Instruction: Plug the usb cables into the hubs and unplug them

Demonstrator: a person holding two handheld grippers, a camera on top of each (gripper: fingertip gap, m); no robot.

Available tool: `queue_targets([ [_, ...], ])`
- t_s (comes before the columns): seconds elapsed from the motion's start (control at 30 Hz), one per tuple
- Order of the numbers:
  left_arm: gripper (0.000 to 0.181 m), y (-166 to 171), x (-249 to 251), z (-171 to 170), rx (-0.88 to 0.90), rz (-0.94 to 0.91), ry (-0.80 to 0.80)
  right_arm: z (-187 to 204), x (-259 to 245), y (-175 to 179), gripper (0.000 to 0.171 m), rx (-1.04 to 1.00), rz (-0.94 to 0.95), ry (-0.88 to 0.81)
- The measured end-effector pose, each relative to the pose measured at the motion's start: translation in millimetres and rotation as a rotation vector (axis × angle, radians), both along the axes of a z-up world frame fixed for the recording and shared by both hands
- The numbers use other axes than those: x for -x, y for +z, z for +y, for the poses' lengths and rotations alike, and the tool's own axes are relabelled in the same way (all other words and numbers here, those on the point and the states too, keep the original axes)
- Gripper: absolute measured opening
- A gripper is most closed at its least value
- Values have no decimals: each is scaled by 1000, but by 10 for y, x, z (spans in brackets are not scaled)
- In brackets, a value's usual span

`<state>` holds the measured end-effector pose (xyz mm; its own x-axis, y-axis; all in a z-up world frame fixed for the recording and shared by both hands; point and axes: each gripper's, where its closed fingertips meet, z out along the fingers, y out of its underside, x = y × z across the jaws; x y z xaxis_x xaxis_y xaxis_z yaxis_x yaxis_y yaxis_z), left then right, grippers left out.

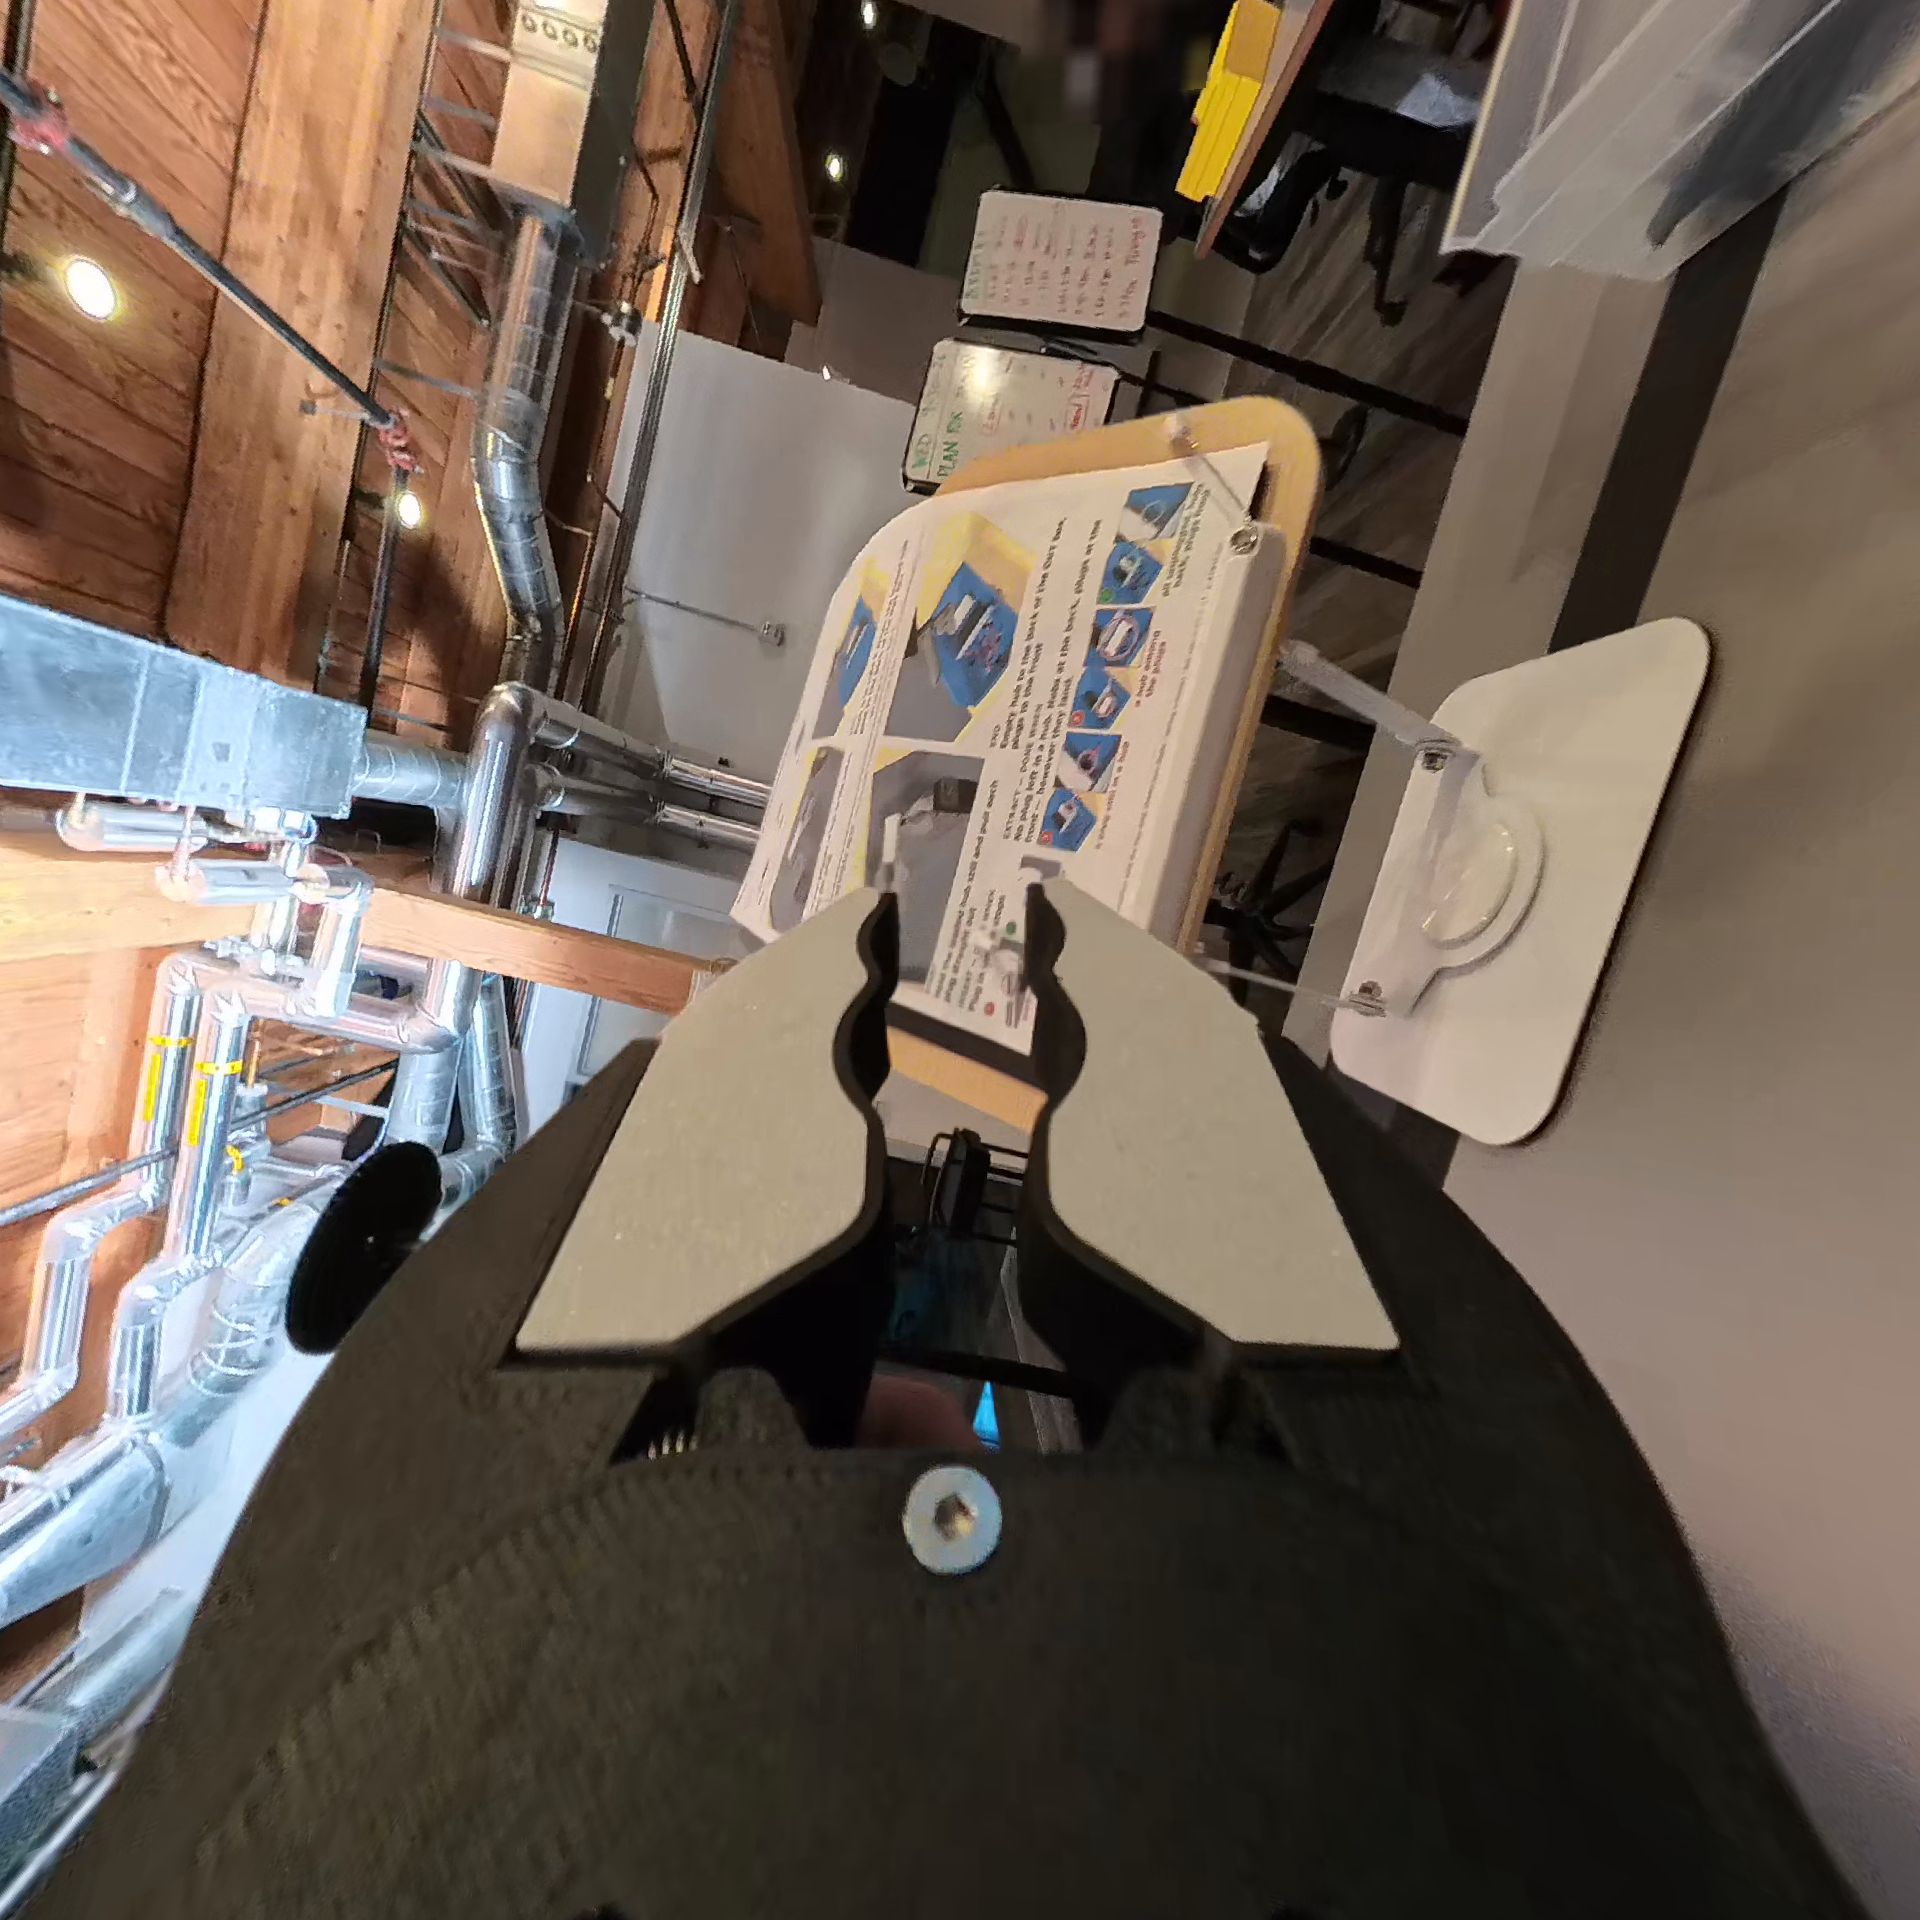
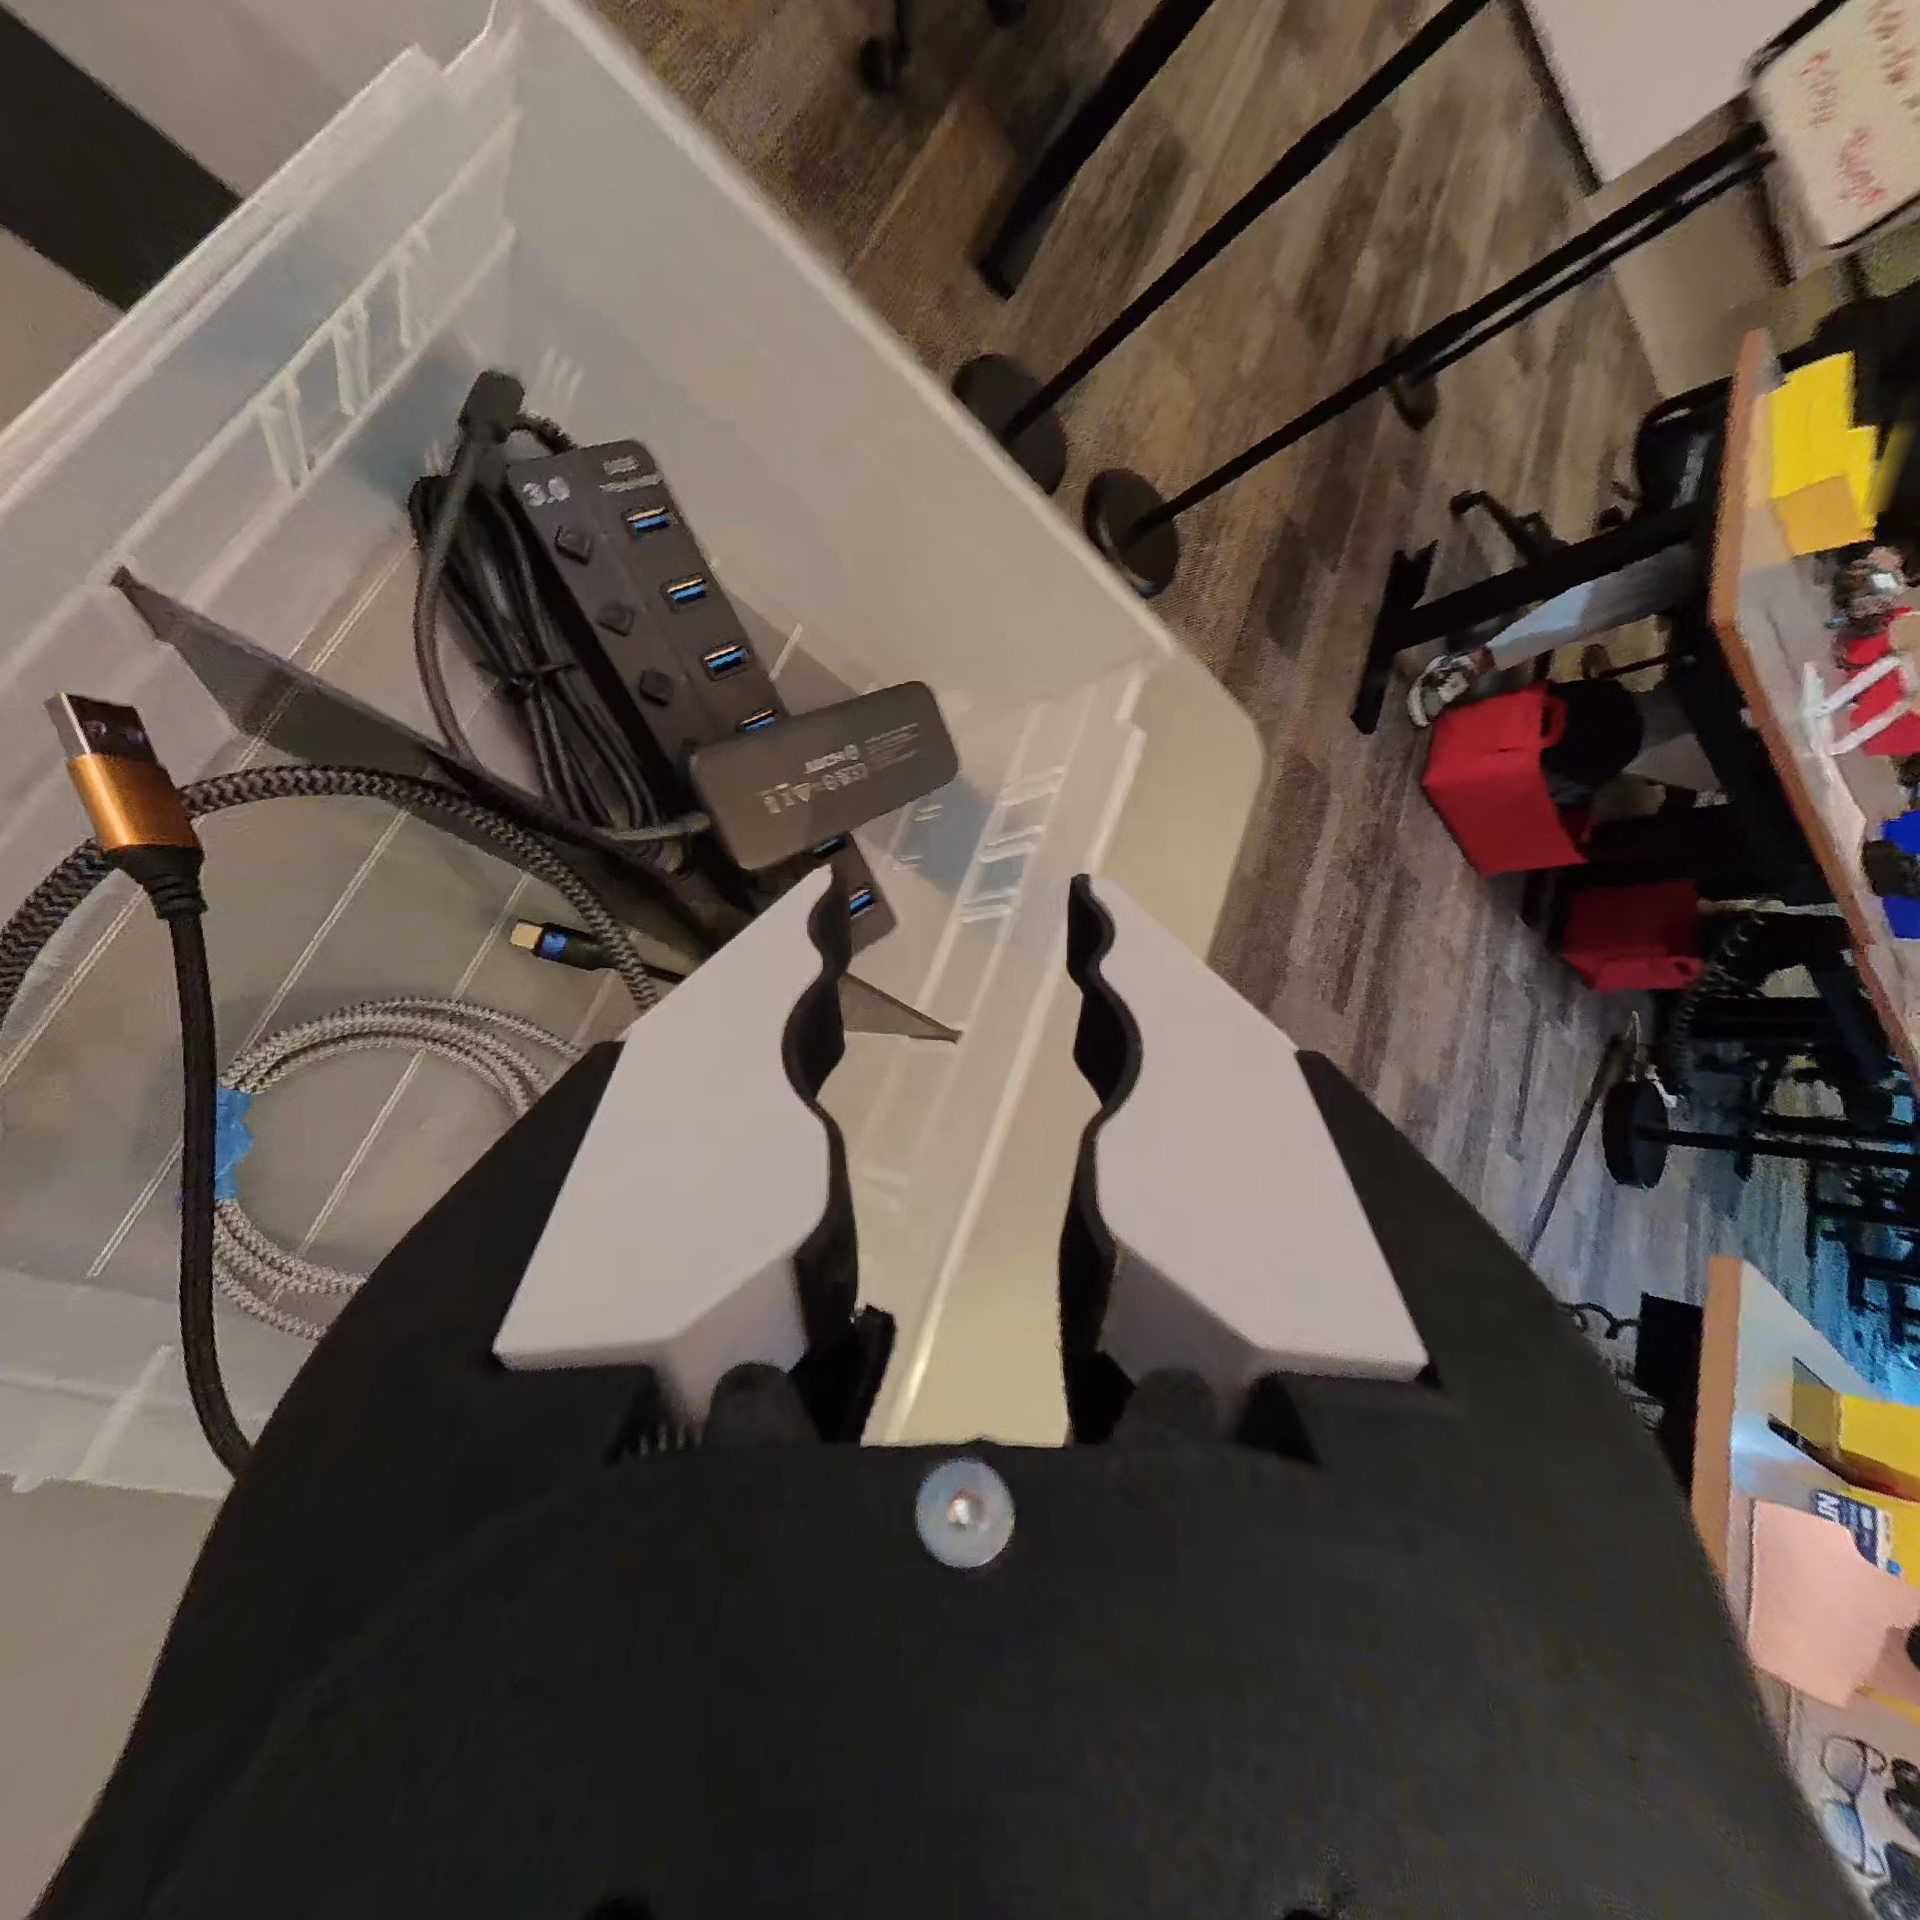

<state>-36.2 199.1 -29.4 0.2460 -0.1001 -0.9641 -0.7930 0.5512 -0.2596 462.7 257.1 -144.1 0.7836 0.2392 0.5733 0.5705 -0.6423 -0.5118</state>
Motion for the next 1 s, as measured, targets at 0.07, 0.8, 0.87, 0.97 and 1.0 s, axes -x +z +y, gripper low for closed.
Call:
queue_targets([
  [0.07, 24, 88, 108, 26, 3, -32, 16, -36, 8, 286, 38, -101, -1, -16],
  [0.8, 51, 687, 1389, 328, 125, -309, 248, -677, 169, 885, 67, -251, 161, 47],
  [0.87, 55, 609, 1498, 453, 138, -250, 307, -731, 18, 751, 68, -220, 161, 19],
  [0.97, 60, 383, 1735, 567, 188, -169, 386, -820, -168, 449, 67, -157, 146, -16],
  [1.0, 61, 282, 1829, 579, 216, -158, 405, -848, -208, 325, 67, -135, 153, -21],
])
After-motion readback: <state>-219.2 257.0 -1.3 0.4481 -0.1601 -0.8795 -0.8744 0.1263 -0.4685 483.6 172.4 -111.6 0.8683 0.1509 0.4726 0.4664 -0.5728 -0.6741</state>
